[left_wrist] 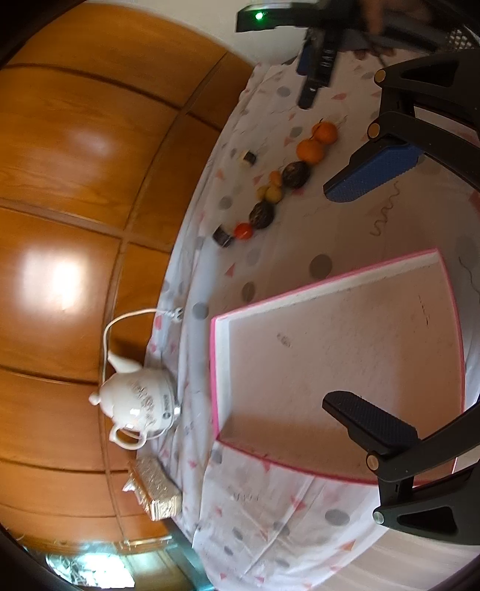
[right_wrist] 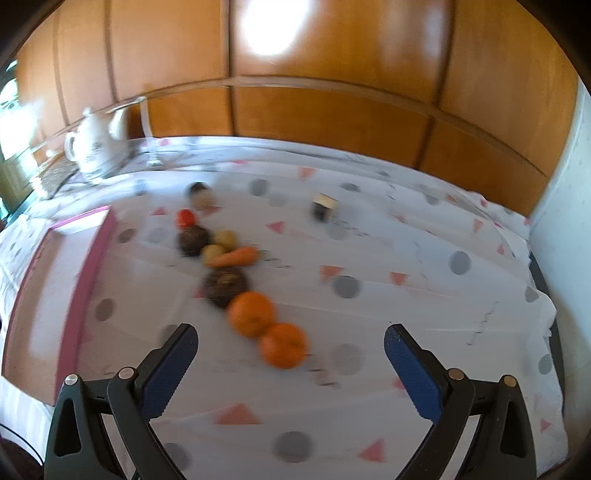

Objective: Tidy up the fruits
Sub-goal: 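Reach the left gripper to the dark brown cylinder and close on it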

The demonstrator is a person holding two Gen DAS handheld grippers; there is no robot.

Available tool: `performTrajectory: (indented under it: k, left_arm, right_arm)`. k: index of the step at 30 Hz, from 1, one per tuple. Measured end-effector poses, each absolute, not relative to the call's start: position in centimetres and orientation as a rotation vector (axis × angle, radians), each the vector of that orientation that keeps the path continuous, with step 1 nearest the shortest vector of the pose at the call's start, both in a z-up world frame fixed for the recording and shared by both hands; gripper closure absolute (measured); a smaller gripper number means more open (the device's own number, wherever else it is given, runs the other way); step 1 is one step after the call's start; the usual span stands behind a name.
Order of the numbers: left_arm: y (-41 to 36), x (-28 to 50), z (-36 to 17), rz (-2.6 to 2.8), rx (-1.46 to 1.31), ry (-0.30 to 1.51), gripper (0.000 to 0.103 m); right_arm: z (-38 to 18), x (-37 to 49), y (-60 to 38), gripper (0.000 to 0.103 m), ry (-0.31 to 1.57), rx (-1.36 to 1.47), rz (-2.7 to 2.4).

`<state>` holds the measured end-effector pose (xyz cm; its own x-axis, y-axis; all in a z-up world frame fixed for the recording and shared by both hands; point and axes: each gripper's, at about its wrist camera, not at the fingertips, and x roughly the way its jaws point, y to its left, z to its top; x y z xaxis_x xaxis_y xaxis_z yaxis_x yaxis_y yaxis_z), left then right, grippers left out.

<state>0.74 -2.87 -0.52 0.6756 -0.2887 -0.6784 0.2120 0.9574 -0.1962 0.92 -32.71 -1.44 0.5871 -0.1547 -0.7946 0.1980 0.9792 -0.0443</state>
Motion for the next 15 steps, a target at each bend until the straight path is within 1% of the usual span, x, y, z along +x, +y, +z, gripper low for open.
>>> performTrajectory:
  k: [9,15]
  left_arm:
    - [-3.7,1.4,-1.3,-0.315,-0.084,0.821,0.0]
    - [-4.9,1.9,-1.3,-0.348,-0.03,0.828,0.0]
  right_arm:
    - [-1.5,1.5,-41.2,0.002,0.99,0.073,-0.342]
    - [-1.8,1.4,-45.2,0.002,0.99,0.074,-0.413]
